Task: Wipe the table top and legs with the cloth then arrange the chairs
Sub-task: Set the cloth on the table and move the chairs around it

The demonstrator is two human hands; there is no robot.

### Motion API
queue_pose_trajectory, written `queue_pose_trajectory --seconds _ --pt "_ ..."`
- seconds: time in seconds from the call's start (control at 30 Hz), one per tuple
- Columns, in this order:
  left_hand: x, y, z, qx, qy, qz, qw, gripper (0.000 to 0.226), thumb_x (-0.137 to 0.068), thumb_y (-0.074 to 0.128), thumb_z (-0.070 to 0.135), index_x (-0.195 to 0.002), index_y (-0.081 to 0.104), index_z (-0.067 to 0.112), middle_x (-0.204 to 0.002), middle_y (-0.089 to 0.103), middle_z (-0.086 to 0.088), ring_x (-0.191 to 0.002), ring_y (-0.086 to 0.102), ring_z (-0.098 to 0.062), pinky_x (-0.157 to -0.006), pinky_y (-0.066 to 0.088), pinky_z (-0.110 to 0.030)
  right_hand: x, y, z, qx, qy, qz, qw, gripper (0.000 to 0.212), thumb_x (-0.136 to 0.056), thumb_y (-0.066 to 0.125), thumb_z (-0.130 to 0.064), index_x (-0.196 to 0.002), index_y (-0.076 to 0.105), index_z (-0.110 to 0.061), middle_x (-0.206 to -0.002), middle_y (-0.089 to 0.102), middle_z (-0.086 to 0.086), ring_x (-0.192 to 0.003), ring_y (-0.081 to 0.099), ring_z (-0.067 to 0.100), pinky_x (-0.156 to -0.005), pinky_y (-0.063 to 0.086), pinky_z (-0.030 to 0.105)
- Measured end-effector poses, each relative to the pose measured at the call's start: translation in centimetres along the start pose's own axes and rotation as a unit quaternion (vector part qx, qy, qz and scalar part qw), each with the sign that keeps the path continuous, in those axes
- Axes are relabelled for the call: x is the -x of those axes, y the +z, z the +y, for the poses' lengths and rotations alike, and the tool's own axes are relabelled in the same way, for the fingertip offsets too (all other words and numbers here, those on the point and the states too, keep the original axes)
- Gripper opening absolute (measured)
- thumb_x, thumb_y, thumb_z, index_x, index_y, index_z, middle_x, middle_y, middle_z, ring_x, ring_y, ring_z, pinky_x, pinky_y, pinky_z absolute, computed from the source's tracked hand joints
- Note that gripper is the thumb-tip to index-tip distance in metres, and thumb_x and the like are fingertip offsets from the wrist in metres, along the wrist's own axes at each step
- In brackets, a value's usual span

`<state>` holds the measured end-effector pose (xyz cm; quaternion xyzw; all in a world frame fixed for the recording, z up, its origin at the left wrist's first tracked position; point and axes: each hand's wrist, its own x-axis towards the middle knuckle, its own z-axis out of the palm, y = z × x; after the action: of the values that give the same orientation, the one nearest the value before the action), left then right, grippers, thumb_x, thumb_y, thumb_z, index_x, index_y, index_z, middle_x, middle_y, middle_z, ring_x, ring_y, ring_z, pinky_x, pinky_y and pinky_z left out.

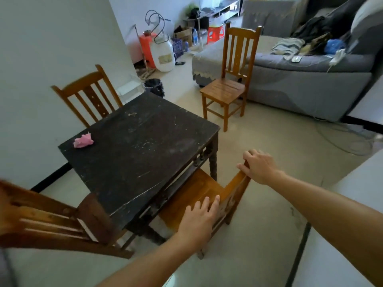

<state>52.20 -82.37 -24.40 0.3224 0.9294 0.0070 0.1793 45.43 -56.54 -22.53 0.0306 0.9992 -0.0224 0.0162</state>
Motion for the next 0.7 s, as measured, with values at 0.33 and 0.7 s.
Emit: queue_pose_trajectory --seconds 0.33,0.7 --pt "2.9 0.2 -0.8 0.048 -0.064 0.089 0.993 0.061 -0.101 0.038 0.043 -0.150 0.002 0.035 -0.135 0.047 -0.002 -0.108 0.055 -0.021 -0.081 0.049 -0.034 -2.2 0.9 -1.7 0.069 -0.023 0.013 0.997 0.065 -0.095 0.018 -0.065 -0.083 0.069 -0.026 -0.076 0.059 -0.010 -0.074 0.052 0.008 -0.063 0.044 0.022" --pt "-0.7 -1.4 -0.7 0.063 -0.099 0.097 0.988 0.057 -0.101 0.031 0.046 -0.151 0.007 0.033 -0.132 0.049 -0.001 -0.105 0.055 -0.018 -0.079 0.052 -0.032 -8.0 1.2 -0.9 0.046 -0.044 0.048 0.997 0.065 -0.096 0.024 -0.066 -0.066 0.061 -0.022 -0.061 0.051 -0.007 -0.058 0.048 0.008 -0.053 0.040 0.022"
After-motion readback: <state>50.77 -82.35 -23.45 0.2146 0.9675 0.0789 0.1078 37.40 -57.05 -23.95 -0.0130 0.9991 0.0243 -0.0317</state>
